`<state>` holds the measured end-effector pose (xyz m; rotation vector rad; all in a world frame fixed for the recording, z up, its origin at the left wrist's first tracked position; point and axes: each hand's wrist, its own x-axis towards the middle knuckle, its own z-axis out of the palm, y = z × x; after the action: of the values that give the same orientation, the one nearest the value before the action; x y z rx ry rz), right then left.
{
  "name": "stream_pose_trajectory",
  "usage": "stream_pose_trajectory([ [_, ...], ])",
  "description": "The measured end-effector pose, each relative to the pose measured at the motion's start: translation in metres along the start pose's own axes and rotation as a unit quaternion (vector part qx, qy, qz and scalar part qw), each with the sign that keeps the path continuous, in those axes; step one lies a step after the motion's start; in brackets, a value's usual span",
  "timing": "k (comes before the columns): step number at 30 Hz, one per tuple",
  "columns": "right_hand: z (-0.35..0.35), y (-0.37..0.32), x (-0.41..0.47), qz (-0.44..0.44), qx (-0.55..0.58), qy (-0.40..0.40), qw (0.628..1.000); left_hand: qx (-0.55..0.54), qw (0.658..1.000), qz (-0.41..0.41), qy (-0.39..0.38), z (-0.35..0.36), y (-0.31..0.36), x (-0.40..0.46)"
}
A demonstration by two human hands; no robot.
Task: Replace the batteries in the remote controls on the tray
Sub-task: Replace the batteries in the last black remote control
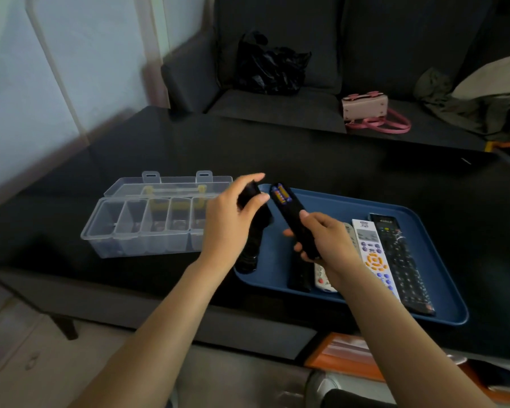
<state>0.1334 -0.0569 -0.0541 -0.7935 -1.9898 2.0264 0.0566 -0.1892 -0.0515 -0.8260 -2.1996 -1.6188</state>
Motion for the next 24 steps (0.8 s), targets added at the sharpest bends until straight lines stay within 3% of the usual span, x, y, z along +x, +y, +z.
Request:
stream_pose_trajectory([
  [5,-0.01,-0.001,0.001,0.006,0.05,0.037,0.998,0.102,0.974,0.091,-0.181,0.027,-0.014,-0.014],
  [9,-0.016,-0.001,0.001,0.026,0.059,0.026,0.998,0.205,0.906,0.094,-0.358,0.038,-0.024,-0.025],
  [12,-0.018,-0.001,0.0,0.032,0.055,0.011,0.998,0.234,0.876,0.059,-0.417,0.038,-0.024,-0.022],
  [15,-0.016,-0.001,-0.001,0.036,0.061,0.004,0.998,0.173,0.879,0.01,-0.444,0.03,-0.021,-0.018],
  [18,-0.012,0.0,-0.001,0.036,0.054,0.001,0.998,0.126,0.912,-0.017,-0.39,0.02,-0.018,-0.015],
  [21,-0.007,0.0,-0.001,0.04,0.05,-0.001,0.998,0.092,0.969,-0.06,-0.223,0.011,-0.012,-0.006],
  [24,-0.001,-0.001,-0.003,0.037,0.044,-0.02,0.998,0.063,0.993,-0.078,-0.063,0.005,-0.004,0.001],
])
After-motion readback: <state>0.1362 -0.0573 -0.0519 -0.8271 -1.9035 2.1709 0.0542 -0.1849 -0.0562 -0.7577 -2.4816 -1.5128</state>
